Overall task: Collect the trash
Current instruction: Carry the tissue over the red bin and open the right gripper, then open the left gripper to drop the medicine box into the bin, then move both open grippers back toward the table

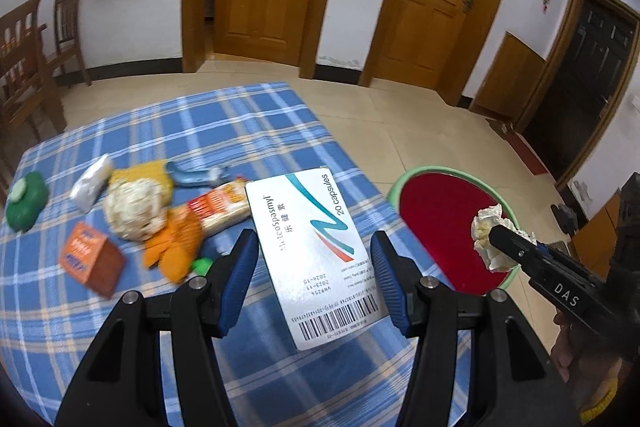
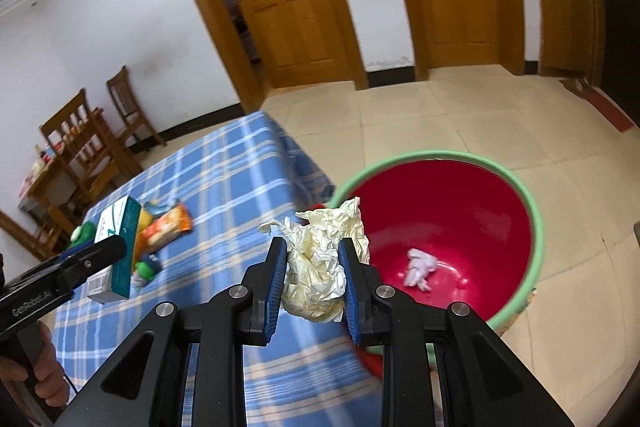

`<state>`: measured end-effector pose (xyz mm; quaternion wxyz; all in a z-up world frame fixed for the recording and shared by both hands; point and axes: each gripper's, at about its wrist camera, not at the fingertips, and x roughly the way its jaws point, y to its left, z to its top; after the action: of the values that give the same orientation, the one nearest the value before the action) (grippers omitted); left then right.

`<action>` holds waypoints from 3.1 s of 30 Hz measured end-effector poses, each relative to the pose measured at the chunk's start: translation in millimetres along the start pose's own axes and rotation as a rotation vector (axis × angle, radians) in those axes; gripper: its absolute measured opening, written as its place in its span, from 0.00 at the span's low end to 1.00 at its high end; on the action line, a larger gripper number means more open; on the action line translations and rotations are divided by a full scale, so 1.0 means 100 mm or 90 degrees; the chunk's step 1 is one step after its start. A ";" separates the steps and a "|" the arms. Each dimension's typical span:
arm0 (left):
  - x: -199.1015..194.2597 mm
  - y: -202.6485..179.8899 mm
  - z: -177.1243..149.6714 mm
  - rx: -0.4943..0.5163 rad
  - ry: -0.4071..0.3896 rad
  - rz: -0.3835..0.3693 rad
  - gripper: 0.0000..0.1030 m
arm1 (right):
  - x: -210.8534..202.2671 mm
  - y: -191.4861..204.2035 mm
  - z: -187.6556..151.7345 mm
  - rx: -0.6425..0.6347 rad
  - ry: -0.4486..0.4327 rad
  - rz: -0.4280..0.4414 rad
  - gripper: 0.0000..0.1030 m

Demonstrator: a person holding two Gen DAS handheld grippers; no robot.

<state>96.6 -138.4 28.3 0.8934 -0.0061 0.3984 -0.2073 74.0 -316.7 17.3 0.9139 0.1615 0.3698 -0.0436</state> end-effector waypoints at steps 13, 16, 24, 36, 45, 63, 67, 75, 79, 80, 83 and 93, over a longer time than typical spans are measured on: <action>0.59 -0.59 0.17 0.070 0.049 -0.047 0.57 | 0.25 -0.67 -0.03 0.074 0.027 -0.055 0.31; 0.70 -0.71 0.20 0.081 0.058 -0.057 0.57 | 0.28 -0.77 -0.03 0.082 0.027 -0.067 0.33; 0.98 -0.95 0.20 0.103 0.081 -0.071 0.57 | 0.29 -1.01 -0.05 0.110 0.020 -0.083 0.43; 1.21 -1.31 0.17 0.137 0.104 -0.101 0.57 | 0.23 -1.30 -0.07 0.147 0.011 -0.104 0.44; 1.25 -1.47 0.13 0.147 0.117 -0.120 0.58 | 0.19 -1.40 -0.08 0.164 0.008 -0.114 0.44; 0.98 -1.18 0.16 0.097 0.091 -0.107 0.63 | 0.10 -1.17 -0.03 0.142 -0.007 -0.115 0.45; 0.89 -1.06 0.16 0.081 0.081 -0.098 0.63 | 0.03 -1.07 -0.01 0.129 -0.014 -0.111 0.45; 0.66 -0.77 0.15 0.044 0.057 -0.070 0.63 | -0.05 -0.81 0.03 0.100 -0.024 -0.092 0.45; 0.55 -0.62 0.15 0.028 0.045 -0.055 0.63 | -0.08 -0.66 0.04 0.084 -0.029 -0.079 0.45; 0.52 -0.58 0.14 0.024 0.042 -0.050 0.63 | -0.07 -0.63 0.04 0.082 -0.029 -0.077 0.45; 0.42 -0.47 0.13 0.012 0.032 -0.038 0.63 | -0.09 -0.52 0.05 0.072 -0.032 -0.068 0.45; 0.10 0.04 0.10 -0.043 -0.004 0.011 0.63 | -0.08 -0.12 0.12 0.036 -0.035 -0.031 0.46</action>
<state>110.9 -140.1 27.0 0.8956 -0.0334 0.4026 -0.1862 73.5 -331.7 27.8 0.9174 0.1773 0.3472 -0.0807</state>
